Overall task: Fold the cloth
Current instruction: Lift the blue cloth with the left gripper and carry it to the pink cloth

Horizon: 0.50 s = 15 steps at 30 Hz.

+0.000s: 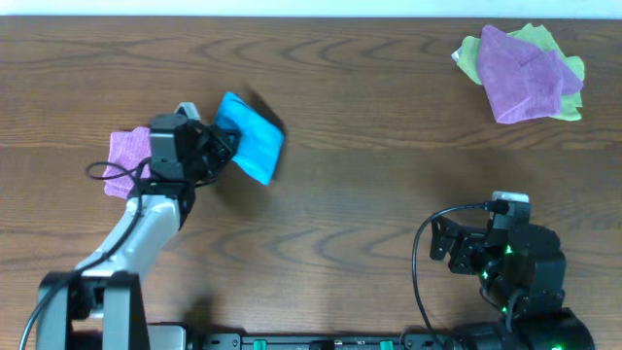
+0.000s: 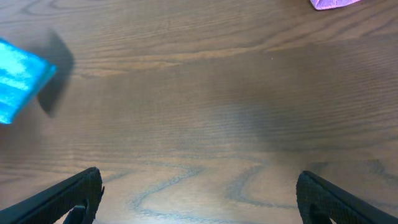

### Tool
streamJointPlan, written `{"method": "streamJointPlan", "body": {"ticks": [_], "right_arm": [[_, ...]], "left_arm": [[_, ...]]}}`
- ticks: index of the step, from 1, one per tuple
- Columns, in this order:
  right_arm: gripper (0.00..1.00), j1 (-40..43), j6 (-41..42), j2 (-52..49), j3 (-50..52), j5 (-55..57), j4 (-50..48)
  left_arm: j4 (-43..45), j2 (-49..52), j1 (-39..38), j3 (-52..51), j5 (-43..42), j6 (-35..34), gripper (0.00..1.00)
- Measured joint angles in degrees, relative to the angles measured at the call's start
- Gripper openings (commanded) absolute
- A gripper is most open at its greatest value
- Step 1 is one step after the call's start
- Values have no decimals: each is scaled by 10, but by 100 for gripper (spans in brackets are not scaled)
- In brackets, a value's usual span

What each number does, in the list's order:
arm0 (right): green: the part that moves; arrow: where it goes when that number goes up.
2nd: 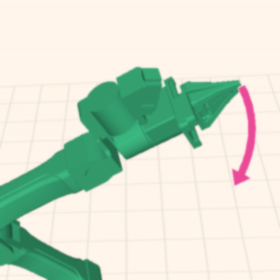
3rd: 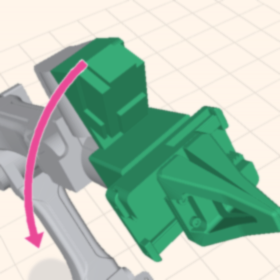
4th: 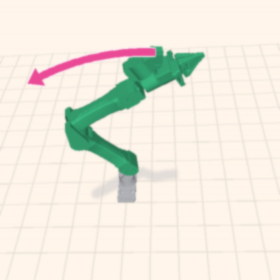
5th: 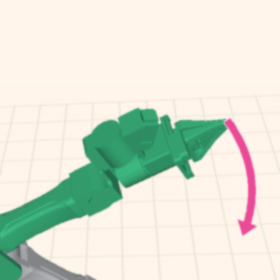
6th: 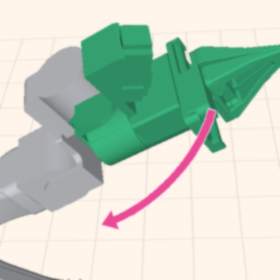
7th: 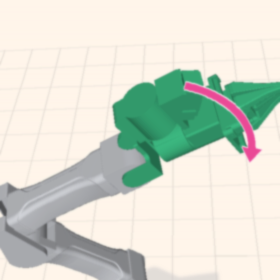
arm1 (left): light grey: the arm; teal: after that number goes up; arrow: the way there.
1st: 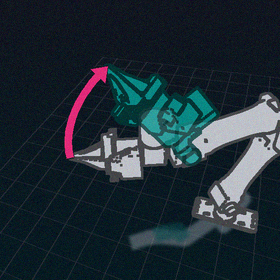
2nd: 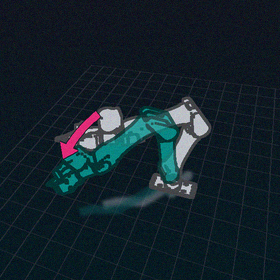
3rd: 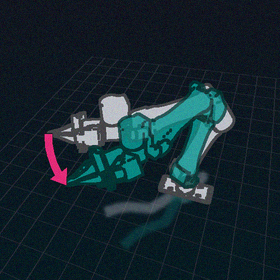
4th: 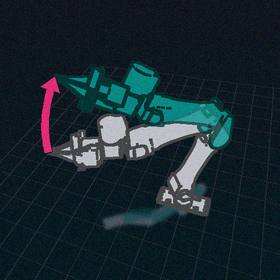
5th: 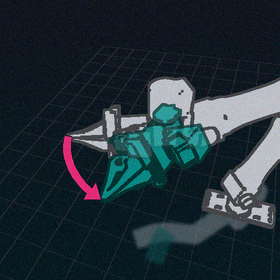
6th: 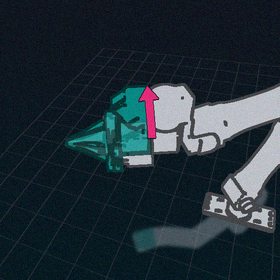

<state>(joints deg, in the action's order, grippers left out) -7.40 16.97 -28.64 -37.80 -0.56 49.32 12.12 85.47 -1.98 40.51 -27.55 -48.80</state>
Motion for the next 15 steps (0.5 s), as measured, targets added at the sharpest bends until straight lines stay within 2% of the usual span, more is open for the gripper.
{"method": "streamJointPlan", "body": {"ticks": [8,15], "right_arm": [[98,0,0,0,0,0,0],[99,0,0,0,0,0,0]], "left_arm": [[-134,-82,64,2,-6,53,6],[-169,-98,137,4,-25,90,6]]}}
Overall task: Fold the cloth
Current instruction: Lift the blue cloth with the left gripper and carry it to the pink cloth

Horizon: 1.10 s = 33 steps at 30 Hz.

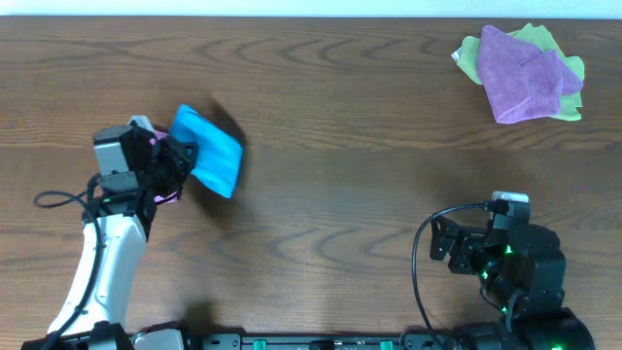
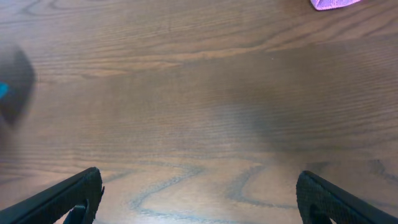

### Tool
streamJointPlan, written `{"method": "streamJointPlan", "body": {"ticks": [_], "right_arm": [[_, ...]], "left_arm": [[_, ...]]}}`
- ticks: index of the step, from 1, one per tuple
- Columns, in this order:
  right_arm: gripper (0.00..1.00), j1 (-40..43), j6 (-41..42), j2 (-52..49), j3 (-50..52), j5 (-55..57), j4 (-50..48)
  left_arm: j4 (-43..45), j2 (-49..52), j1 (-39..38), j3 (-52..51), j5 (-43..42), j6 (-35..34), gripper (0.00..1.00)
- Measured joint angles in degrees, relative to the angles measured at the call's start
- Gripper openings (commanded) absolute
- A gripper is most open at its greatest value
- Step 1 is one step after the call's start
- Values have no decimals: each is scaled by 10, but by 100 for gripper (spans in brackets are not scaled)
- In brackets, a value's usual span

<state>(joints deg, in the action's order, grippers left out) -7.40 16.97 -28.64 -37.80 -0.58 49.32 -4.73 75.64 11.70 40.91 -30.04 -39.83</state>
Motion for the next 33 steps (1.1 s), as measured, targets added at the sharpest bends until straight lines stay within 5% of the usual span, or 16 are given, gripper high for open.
{"method": "streamJointPlan", "body": {"ticks": [8,33], "right_arm": [[99,0,0,0,0,0,0],[99,0,0,0,0,0,0]], "left_arm": [[13,0,87,0,-15,29,6],[77,46,132,1,-21,39,6]]}}
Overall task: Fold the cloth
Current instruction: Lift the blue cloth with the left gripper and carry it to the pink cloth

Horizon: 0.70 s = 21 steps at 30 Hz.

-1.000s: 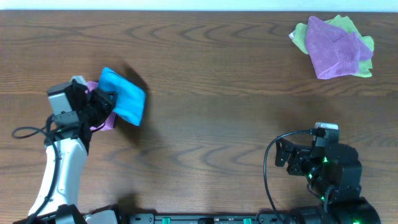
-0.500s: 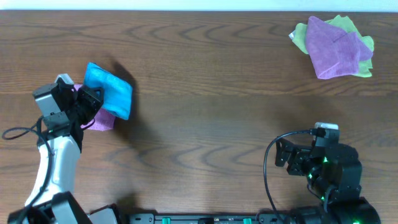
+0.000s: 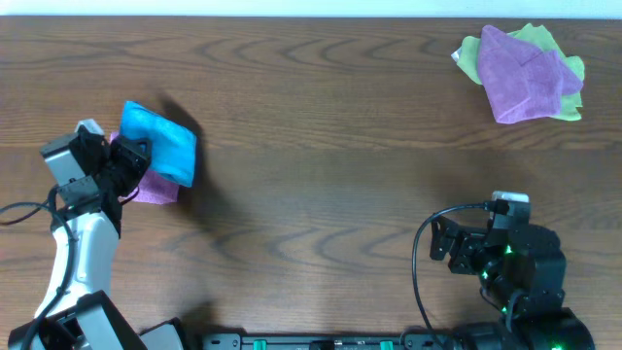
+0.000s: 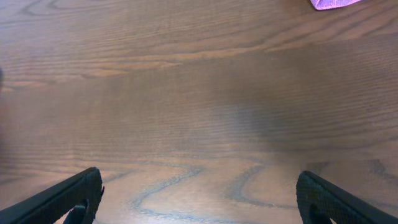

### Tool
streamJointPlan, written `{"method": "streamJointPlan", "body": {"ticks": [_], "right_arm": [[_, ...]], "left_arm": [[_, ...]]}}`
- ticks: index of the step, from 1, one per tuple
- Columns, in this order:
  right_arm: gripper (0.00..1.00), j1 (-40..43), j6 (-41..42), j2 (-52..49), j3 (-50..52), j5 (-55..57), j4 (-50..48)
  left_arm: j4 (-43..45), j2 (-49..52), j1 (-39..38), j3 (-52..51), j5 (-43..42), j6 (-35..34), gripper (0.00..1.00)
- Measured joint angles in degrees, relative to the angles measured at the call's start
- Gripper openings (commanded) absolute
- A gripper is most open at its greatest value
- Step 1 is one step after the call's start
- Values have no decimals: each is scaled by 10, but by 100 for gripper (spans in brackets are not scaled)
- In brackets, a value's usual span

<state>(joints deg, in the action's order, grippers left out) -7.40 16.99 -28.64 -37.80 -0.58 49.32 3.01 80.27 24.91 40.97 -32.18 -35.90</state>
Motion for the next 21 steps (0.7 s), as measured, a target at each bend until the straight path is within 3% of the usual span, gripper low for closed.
{"method": "streamJointPlan", "body": {"ticks": [21], "right_arm": [[99,0,0,0,0,0,0]], "left_arm": [[17,66,10,0,59,30,6]]}}
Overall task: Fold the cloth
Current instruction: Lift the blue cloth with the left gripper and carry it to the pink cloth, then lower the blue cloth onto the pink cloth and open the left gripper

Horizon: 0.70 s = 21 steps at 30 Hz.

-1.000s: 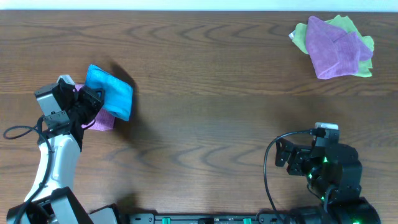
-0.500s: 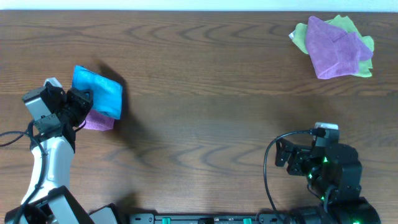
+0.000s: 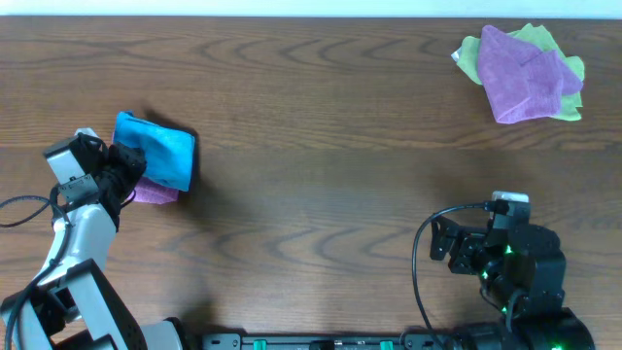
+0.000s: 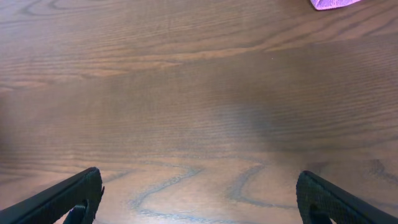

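Observation:
In the overhead view a folded blue cloth (image 3: 160,154) sits at the table's left, lying partly over a small pink cloth (image 3: 155,192). My left gripper (image 3: 129,162) is at the blue cloth's left edge and looks shut on it. My right gripper (image 3: 444,249) rests near the front right. In the right wrist view the right gripper (image 4: 199,200) stands open over bare wood, with nothing between its fingers (image 4: 73,196).
A crumpled purple cloth (image 3: 525,63) lies on a green cloth (image 3: 566,68) at the back right corner; its edge (image 4: 334,4) shows at the top of the right wrist view. The dark wooden table (image 3: 330,165) spans the middle.
The blue cloth has shifted slightly left and lies flatter over the pink cloth. The left gripper stays at its left edge. The right arm has not moved.
The left gripper held the folded blue cloth off the table right of the pink cloth. Then it was further left with it, then over the pink cloth. Now the blue cloth rests there. The right gripper stayed open and still throughout.

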### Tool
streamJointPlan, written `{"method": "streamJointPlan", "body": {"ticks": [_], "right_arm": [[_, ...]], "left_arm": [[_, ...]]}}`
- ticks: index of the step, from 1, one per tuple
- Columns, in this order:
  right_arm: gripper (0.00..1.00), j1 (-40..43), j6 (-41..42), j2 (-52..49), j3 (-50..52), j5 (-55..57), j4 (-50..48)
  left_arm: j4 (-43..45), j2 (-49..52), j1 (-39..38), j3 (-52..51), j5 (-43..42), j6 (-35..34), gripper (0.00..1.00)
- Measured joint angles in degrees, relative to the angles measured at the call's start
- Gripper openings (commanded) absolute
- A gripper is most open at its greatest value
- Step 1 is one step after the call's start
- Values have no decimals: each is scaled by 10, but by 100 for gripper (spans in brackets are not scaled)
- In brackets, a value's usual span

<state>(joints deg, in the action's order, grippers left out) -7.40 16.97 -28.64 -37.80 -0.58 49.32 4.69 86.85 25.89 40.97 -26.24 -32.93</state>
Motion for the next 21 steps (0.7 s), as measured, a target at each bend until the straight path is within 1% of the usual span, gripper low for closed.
{"method": "streamJointPlan", "body": {"ticks": [3,6,7,9,11,14,18,21], "right_arm": [[99,0,0,0,0,0,0],[99,0,0,0,0,0,0],[99,0,0,0,0,0,0],[99,0,0,0,0,0,0],[99,0,0,0,0,0,0],[99,0,0,0,0,0,0],[99,0,0,0,0,0,0],[99,0,0,0,0,0,0]], "left_arm": [[1,0,1,0,14,2,6],[1,0,4,0,27,7,15],[1,0,6,0,31,8,21],[1,0,9,0,40,13,29],[1,0,12,0,46,15,36],[2,0,19,0,53,16,51],[2,0,30,0,57,18,65],[2,0,37,0,57,19,81]]}}
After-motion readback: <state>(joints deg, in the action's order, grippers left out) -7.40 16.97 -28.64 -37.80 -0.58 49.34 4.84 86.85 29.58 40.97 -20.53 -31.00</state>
